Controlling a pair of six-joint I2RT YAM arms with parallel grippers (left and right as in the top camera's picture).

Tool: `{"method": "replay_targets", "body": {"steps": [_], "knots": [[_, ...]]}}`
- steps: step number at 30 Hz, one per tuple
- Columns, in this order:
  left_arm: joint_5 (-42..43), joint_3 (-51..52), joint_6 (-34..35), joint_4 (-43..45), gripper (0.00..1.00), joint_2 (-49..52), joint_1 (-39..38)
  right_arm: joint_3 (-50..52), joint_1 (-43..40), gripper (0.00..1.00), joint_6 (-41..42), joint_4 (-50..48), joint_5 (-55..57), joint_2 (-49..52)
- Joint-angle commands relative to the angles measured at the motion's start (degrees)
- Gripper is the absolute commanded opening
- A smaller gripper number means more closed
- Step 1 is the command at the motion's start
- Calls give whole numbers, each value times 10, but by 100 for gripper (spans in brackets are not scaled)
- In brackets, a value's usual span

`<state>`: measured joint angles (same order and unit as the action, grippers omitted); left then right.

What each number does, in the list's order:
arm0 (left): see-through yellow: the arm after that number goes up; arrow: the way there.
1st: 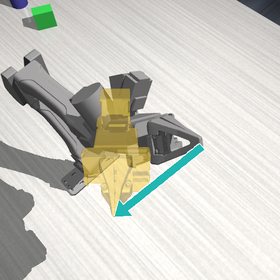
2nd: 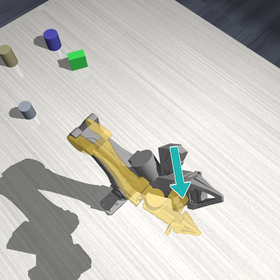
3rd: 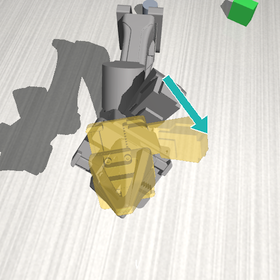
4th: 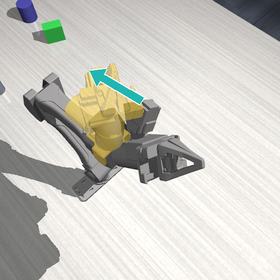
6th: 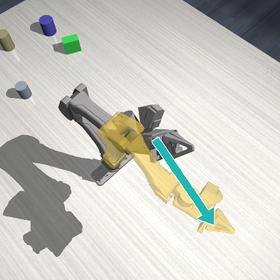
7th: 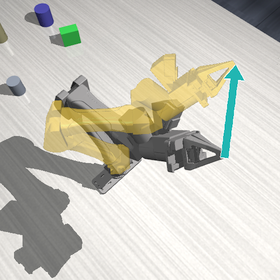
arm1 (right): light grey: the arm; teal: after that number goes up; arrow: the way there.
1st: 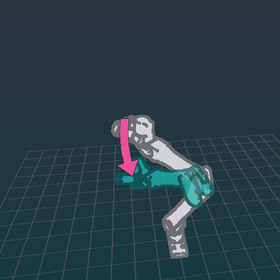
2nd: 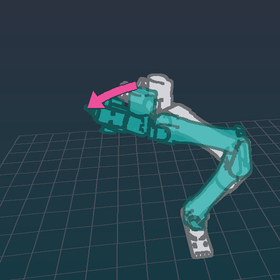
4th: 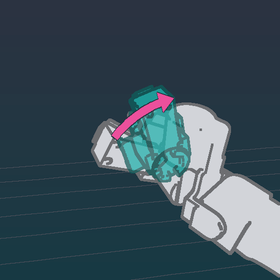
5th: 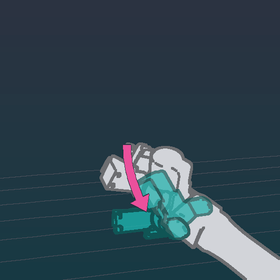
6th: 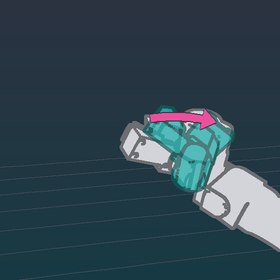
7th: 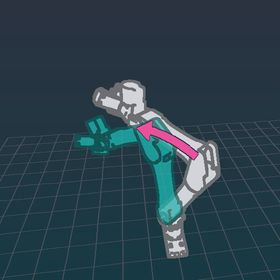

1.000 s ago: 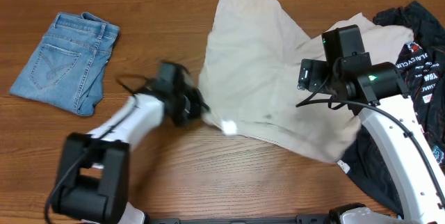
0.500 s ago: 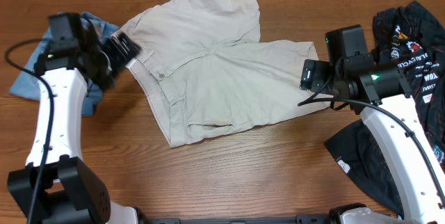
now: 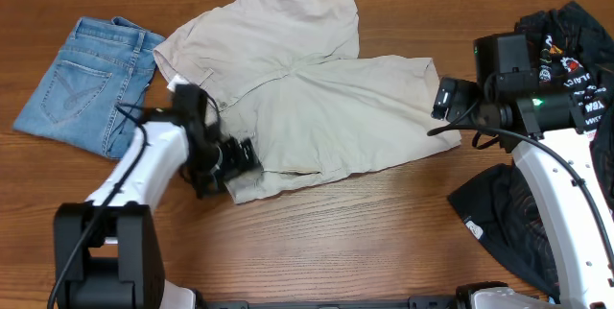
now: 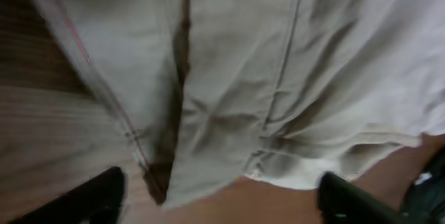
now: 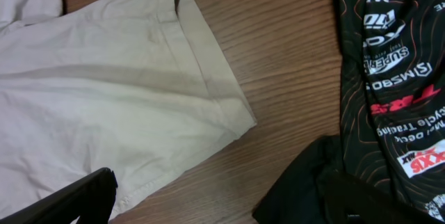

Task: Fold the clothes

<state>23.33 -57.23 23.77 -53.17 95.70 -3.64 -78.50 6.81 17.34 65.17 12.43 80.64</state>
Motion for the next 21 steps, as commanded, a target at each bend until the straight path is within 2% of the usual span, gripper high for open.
{"method": "replay_targets", "body": {"steps": [1,2,4,6,7,8,12,15,17,19,21], "knots": [[-4,47,11,36,75,-1,-23,-9,-2,100,3,-3,4,-8],[-3,55,11,45,69,-1,-27,-9,-2,100,2,-3,4,-7],[-4,72,11,62,64,-1,-37,-9,-2,100,3,-3,4,-6],[-4,83,11,69,51,-1,-43,-9,-2,100,3,-3,4,-5],[-4,91,11,69,21,-1,-44,-8,-2,100,3,-2,4,-5],[-5,94,10,65,4,-1,-44,-7,-2,100,3,-3,5,-5],[-52,95,4,9,4,-1,-43,-5,-2,99,2,1,6,-1],[-143,95,6,-52,4,-2,-42,5,-2,99,3,1,5,7],[-244,95,28,-90,4,-2,-39,24,-2,99,2,1,-11,23],[-292,94,47,-101,4,-2,-34,40,-2,99,2,0,-27,39],[-300,95,59,-103,4,-2,-29,59,-2,99,2,-7,-43,56]]}}
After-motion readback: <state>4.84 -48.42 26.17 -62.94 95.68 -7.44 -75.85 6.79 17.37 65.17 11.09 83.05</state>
